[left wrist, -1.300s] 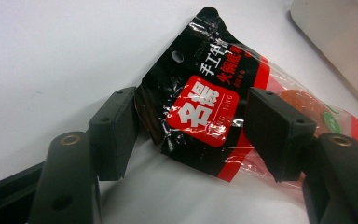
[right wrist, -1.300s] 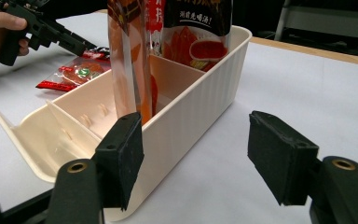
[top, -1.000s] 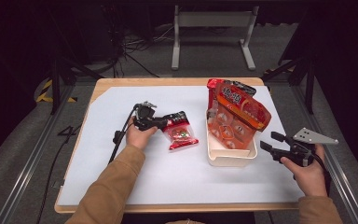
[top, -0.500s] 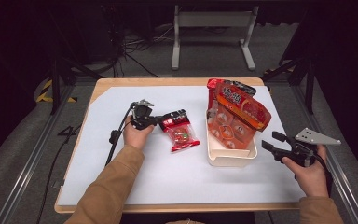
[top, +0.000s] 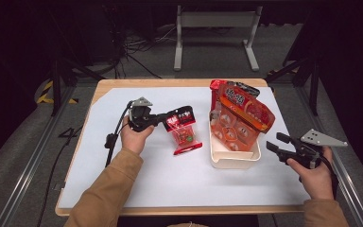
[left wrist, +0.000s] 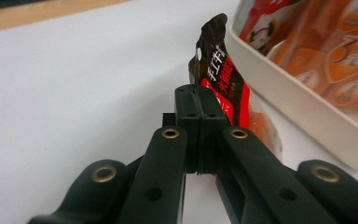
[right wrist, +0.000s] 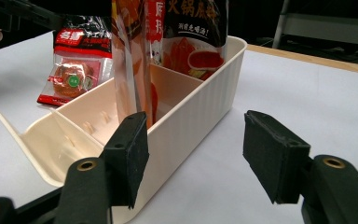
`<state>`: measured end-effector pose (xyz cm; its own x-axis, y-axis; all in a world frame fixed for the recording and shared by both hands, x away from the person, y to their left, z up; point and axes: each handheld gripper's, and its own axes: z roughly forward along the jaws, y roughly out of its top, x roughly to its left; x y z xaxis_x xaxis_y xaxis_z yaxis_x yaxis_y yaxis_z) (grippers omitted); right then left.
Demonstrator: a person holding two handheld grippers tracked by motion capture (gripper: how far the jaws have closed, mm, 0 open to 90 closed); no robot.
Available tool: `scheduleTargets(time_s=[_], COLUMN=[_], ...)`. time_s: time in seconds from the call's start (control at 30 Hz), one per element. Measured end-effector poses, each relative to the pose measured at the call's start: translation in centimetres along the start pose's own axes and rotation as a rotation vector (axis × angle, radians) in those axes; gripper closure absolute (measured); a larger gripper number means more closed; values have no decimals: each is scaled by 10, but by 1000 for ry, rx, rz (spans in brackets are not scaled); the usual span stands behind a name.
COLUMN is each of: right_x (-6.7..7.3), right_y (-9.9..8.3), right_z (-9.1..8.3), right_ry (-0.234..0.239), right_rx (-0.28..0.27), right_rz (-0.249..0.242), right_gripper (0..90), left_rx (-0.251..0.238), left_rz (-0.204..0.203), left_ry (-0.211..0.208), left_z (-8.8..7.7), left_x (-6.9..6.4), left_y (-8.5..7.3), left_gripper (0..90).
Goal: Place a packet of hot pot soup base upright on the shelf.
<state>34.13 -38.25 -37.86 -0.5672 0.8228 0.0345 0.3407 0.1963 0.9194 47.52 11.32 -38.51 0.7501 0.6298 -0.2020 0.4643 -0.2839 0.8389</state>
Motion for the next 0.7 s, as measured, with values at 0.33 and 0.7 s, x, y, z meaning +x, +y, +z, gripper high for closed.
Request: scheduleTargets(time_s=[0.33, 0.7], right_x=[1, 2], right_y=[-1, -2], right_z=[2, 2], right_ry=[8, 21], right_rx=[0, -1], right_rz=[-3, 12], right_gripper=[407, 407], left_rx=[-50, -65], left_rz=[68, 143], left_ry=[-53, -76], left_z=[-23, -40], left_x=[-32, -53], left_y=[10, 15], left_gripper=[900, 900])
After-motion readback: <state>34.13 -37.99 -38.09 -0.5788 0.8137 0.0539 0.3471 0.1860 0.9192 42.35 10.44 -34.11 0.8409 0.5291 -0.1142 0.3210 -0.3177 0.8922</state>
